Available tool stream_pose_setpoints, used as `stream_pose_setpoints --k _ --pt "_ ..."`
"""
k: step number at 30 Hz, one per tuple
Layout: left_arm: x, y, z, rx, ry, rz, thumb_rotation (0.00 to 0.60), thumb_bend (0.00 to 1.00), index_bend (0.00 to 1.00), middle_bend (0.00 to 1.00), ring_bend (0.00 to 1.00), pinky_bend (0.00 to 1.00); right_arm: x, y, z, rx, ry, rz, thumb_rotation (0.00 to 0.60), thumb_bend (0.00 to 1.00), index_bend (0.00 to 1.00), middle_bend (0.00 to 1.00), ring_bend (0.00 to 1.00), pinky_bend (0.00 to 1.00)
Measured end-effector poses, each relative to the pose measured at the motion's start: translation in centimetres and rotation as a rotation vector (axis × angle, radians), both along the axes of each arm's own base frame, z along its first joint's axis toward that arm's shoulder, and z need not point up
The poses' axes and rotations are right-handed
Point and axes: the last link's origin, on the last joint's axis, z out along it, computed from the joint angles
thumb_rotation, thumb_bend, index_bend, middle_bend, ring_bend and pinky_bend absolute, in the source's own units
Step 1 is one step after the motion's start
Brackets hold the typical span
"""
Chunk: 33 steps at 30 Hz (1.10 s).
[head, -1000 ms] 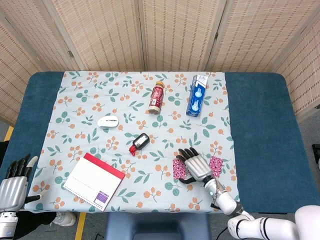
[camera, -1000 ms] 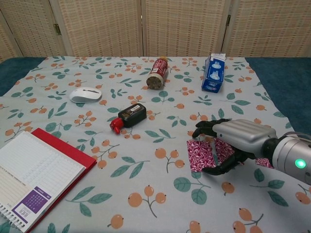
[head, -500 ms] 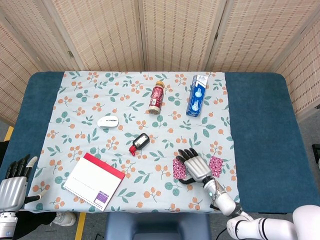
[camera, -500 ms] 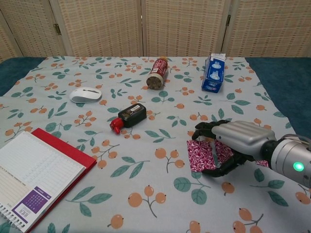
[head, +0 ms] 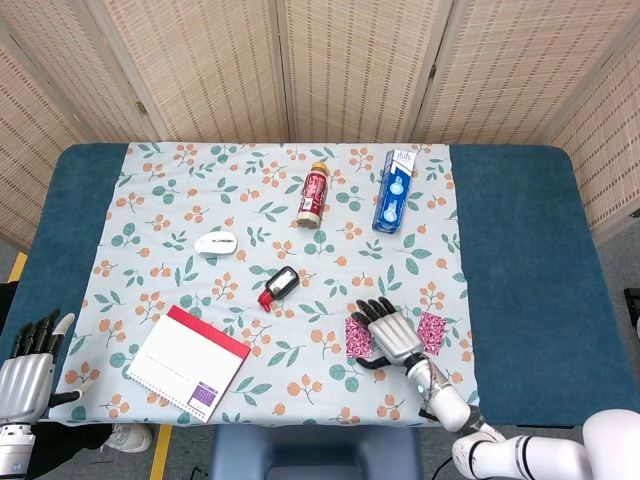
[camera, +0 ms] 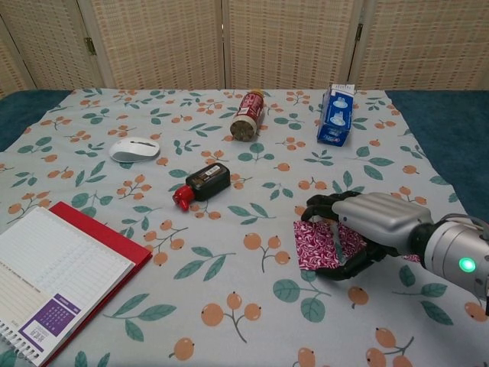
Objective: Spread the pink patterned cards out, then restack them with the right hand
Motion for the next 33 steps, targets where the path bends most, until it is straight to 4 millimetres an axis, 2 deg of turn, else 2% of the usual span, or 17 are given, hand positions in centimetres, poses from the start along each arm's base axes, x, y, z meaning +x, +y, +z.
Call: stream_pose_setpoints --k 8,18,24,29,33 --pt "-0.1 -0.1 0.0 0.001 -0.003 0.002 0.600 0.09 0.09 0.00 0.06 0.00 -0.2 0.0 0.2 -0.024 -0.007 -0.009 0.499 0.29 0.28 0.07 0.00 0.00" --pt "-0.3 -0.2 0.0 0.003 -0.004 0.006 0.600 0.09 0.09 0.00 0.06 0.00 0.2 -0.2 1.4 -0.059 -0.043 -0.005 0.504 0.29 0.28 0.08 0.00 0.00" --pt "-0.3 -0.2 0.0 0.002 -0.004 0.008 0.600 0.09 0.09 0.00 0.06 0.00 -0.2 -0.1 3.5 -0.106 -0.083 -0.040 0.503 0.29 0.28 0.08 0.00 0.00" --pt "-0.2 0.1 0.0 -0.001 -0.001 0.003 0.600 0.09 0.09 0.00 0.06 0.00 -1.7 0.3 5.8 -0.151 -0.142 -0.123 0.504 0.29 0.28 0.08 0.00 0.00" --pt "0.1 0.5 -0.3 -0.009 0.000 -0.009 0.600 0.09 0.09 0.00 0.06 0.00 -2.3 0.2 6.9 -0.170 -0.196 -0.167 0.504 0.29 0.28 0.08 0.00 0.00"
